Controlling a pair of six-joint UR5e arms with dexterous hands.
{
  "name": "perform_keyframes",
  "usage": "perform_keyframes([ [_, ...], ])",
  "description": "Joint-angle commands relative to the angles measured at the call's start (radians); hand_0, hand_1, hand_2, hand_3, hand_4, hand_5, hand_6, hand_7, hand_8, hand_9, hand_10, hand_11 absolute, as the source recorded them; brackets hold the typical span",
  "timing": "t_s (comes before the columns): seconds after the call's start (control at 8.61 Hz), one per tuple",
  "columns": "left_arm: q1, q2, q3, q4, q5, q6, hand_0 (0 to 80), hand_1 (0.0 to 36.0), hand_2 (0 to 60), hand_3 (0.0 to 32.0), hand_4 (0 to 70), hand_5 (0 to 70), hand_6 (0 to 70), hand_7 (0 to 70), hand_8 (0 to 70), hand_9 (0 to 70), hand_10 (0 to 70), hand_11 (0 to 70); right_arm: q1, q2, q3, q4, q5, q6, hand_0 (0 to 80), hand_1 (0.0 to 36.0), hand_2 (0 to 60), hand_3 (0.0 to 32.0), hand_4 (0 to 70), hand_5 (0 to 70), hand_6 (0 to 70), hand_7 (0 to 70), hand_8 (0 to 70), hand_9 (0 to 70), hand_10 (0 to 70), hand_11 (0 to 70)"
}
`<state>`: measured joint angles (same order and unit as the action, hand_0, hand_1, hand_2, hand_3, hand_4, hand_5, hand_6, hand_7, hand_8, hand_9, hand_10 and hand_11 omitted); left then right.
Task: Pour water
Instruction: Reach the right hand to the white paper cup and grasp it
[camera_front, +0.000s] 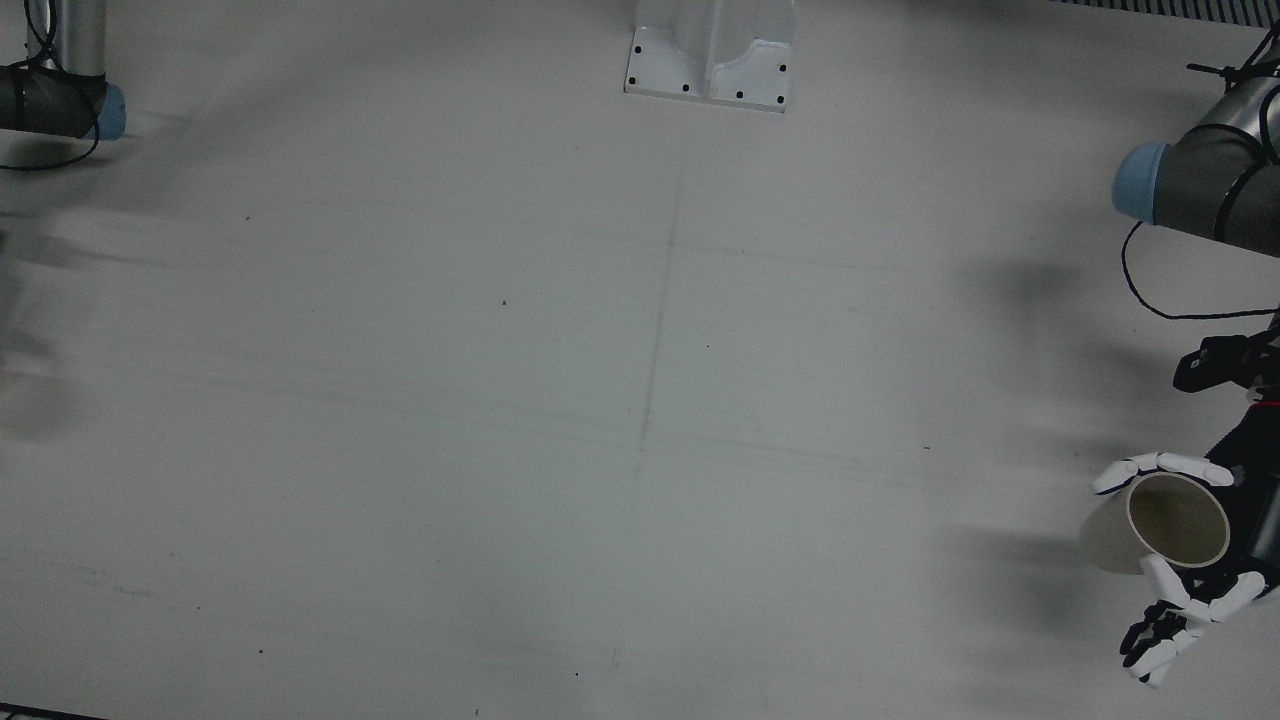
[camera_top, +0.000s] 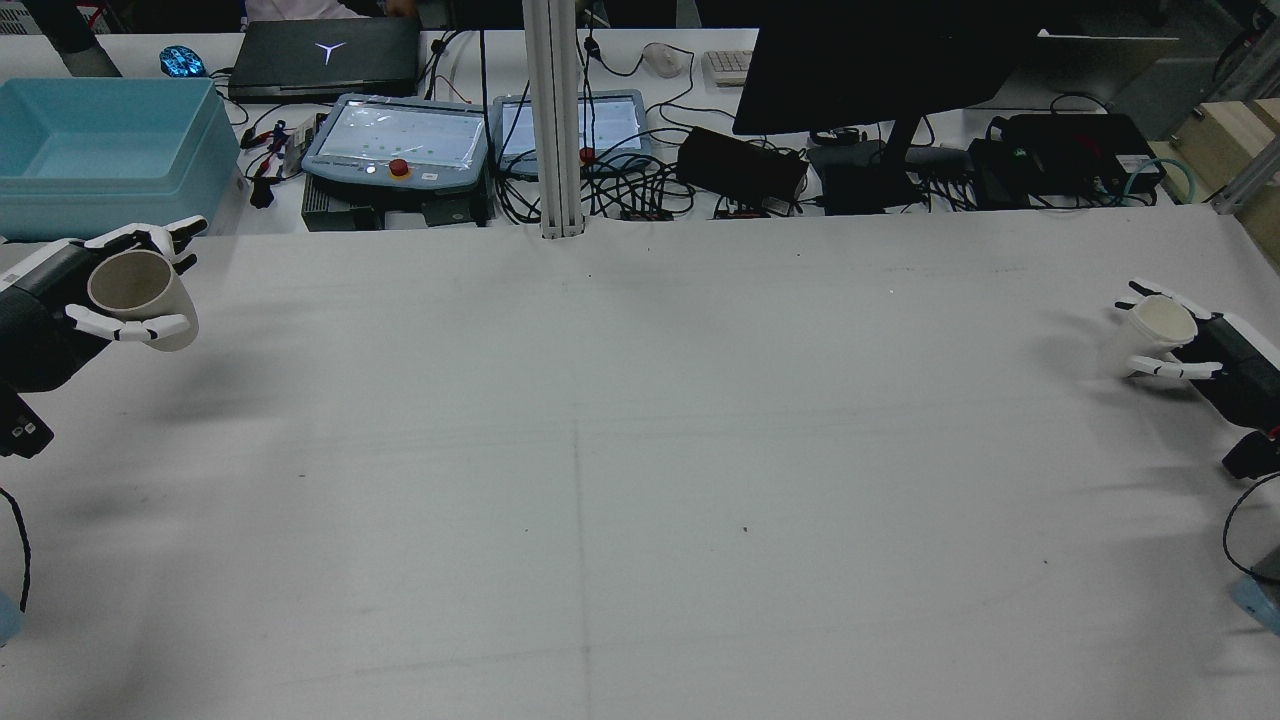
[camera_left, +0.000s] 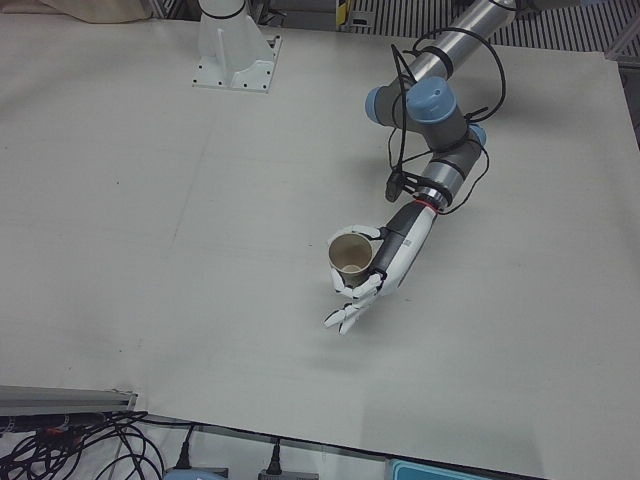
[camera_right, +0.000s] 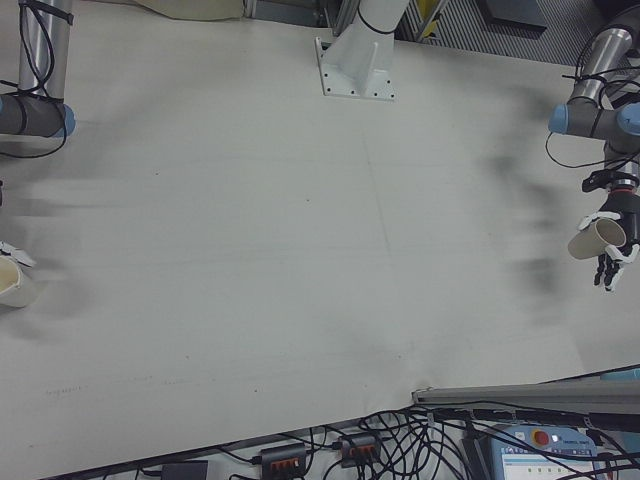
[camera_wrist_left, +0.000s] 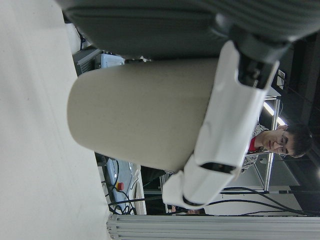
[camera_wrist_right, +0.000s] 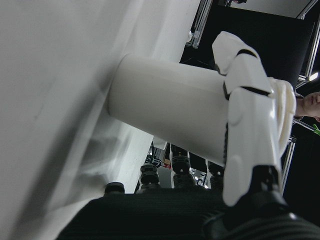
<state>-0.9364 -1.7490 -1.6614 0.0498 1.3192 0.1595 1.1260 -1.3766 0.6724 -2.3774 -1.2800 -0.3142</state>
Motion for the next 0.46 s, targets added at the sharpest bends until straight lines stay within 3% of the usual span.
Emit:
perform_keyframes([
  [0.0, -0.009, 0.026, -0.009, -0.013, 0.000, -0.001, 80.0, 36.0, 60.0, 0.0, 33.8, 70.0, 16.8, 10.6, 10.5, 3.4, 5.0, 11.6, -0.012, 0.011, 0.002, -0.002, 0.002, 0.000, 64.1, 30.4, 18.6, 0.0, 12.6, 11.0, 24.5, 25.4, 8.3, 8.4, 0.0, 0.0],
  [0.12, -0.013, 0.028, -0.011, -0.016, 0.000, -0.001, 80.0, 36.0, 60.0, 0.0, 33.9, 70.0, 16.7, 10.5, 10.4, 3.3, 5.0, 11.6, -0.014, 0.011, 0.003, -0.002, 0.002, 0.000, 64.8, 30.8, 19.2, 0.0, 12.8, 11.4, 25.6, 27.2, 9.8, 10.4, 0.0, 0.0],
  [0.35, -0.013, 0.028, -0.011, -0.018, 0.000, -0.001, 80.0, 36.0, 60.0, 0.0, 33.6, 70.0, 16.7, 10.5, 10.5, 3.3, 5.0, 11.5, -0.015, 0.011, 0.001, -0.002, 0.002, 0.000, 71.6, 32.5, 22.6, 0.0, 15.4, 13.5, 33.2, 40.1, 19.0, 23.4, 0.0, 0.0],
])
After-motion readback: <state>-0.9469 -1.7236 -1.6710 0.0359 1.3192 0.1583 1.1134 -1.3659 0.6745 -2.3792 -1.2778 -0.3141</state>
